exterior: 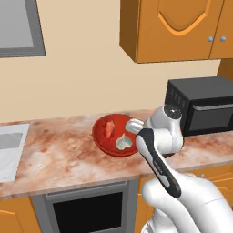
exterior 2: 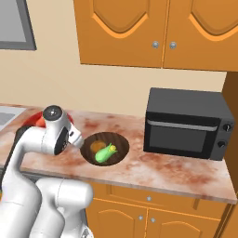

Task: Place the bowl containing the garlic and fish in the microwave. Close the microwave door and press the start button to microwave the meal.

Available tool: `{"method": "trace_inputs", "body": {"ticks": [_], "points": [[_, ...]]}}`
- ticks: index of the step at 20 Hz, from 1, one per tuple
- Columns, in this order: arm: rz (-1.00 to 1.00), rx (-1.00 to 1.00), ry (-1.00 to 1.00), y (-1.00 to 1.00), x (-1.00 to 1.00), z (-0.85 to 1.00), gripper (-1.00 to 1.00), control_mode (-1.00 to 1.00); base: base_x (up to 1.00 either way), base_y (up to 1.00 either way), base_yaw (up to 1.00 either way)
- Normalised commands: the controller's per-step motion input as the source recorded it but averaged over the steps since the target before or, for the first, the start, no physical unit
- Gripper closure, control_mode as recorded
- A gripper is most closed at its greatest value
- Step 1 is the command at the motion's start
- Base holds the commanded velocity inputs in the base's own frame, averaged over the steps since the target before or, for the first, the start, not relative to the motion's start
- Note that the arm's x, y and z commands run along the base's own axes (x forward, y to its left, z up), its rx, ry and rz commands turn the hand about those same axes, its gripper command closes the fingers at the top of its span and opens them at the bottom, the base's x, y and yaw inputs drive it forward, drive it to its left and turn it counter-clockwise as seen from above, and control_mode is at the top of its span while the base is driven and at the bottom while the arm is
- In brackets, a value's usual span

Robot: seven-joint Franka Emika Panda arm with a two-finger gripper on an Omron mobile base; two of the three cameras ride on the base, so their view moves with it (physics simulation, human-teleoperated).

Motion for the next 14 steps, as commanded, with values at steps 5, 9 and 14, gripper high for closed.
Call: {"method": "trace_inputs", "body": {"ticks": [5, 9, 14], "points": [[-0.09, -0.17, 0.00, -0.83, -0.64, 0.66, 1.00, -1.00, 0.00, 0.00, 0.00], [-0.08, -0.05, 0.00, -0.96, -0.48, 0.52, 1.00, -1.00, 0.00, 0.00, 0.00], [-0.03, 0.30, -0.09, -0.99, -0.40, 0.30, 1.00, -1.00, 0.00, 0.00, 0.00]]}}
